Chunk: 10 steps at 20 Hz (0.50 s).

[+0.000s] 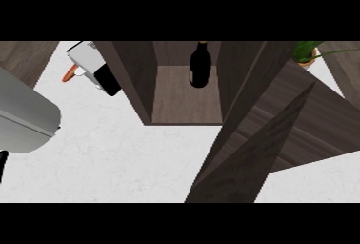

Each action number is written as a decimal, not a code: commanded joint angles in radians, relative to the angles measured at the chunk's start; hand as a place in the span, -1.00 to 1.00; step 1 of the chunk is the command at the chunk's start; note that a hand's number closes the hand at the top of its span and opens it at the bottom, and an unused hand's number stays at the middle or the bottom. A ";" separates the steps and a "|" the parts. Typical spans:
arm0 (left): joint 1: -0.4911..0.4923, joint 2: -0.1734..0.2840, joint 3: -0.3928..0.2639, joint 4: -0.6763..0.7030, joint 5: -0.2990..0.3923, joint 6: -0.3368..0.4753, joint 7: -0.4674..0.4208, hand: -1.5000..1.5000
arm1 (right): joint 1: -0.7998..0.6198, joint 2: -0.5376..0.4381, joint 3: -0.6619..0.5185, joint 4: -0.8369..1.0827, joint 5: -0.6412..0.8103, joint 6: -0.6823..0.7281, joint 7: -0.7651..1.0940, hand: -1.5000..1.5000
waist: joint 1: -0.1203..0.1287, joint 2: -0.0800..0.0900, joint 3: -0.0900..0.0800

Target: Pick up the wine, place it into the cabinet and close the cabinet

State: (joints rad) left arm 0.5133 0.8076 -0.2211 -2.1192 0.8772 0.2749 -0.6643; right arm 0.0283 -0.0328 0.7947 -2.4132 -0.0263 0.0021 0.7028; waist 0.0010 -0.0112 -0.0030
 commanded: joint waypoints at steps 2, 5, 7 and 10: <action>0.013 -0.001 0.019 0.000 0.010 -0.040 0.014 -1.00 | -0.164 0.031 0.209 -0.008 0.119 -0.149 0.021 1.00 | 0.010 0.001 -0.001; -0.025 0.017 0.092 0.031 0.091 -0.095 0.061 -1.00 | -0.238 0.030 0.204 0.022 0.166 -0.200 0.019 1.00 | 0.006 0.004 -0.001; -0.051 -0.018 0.050 0.034 0.071 -0.075 0.069 -1.00 | -0.313 0.029 0.205 0.070 0.183 -0.271 0.035 1.00 | 0.005 0.006 -0.001; -0.048 -0.008 0.068 0.010 0.075 -0.079 0.087 -1.00 | -0.421 0.027 0.171 0.108 0.152 -0.332 0.037 1.00 | 0.018 0.007 -0.001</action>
State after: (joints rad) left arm 0.4844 0.8060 -0.1645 -2.1154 0.9408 0.2105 -0.5962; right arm -0.2244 -0.1223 0.8698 -2.3803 0.0970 -0.2360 0.7196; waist 0.0130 -0.0062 -0.0034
